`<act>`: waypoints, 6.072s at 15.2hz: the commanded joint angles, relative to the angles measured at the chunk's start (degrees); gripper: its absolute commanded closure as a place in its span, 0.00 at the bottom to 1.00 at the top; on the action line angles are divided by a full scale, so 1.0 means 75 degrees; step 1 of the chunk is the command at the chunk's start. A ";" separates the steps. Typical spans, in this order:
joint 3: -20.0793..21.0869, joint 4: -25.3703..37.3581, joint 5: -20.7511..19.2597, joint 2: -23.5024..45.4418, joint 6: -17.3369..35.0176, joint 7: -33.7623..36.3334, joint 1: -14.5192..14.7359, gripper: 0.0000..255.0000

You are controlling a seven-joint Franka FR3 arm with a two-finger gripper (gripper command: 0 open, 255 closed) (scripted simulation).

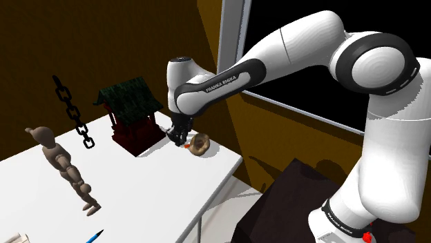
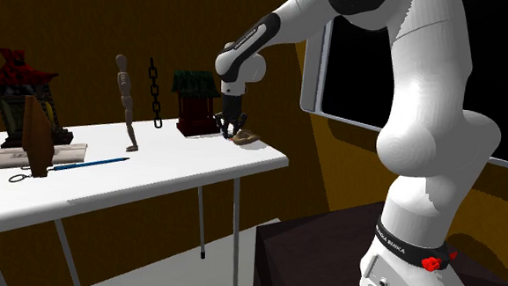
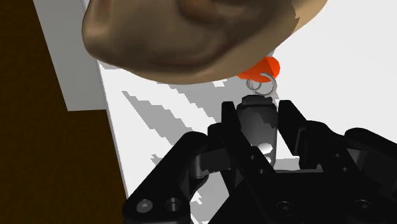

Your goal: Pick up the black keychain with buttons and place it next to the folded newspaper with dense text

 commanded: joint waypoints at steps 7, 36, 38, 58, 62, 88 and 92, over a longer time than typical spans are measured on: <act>0.0010 0.0034 0.0018 -0.0050 -0.0084 -0.0008 -0.0005 1.00; 0.0562 0.1062 0.0128 -0.0836 -0.1857 0.1225 0.0792 1.00; 0.0669 0.1128 0.0064 -0.0776 -0.1867 0.1575 0.1023 1.00; 0.1242 0.4283 -0.1134 0.1477 -0.2936 0.4925 0.4020 1.00; 0.1187 0.5803 -0.1439 0.2405 -0.3534 0.5406 0.4877 1.00; 0.1042 0.5620 -0.1793 0.3478 -0.2323 0.5901 0.5362 1.00; 0.1042 0.5623 -0.1793 0.3479 -0.2325 0.5901 0.5363 1.00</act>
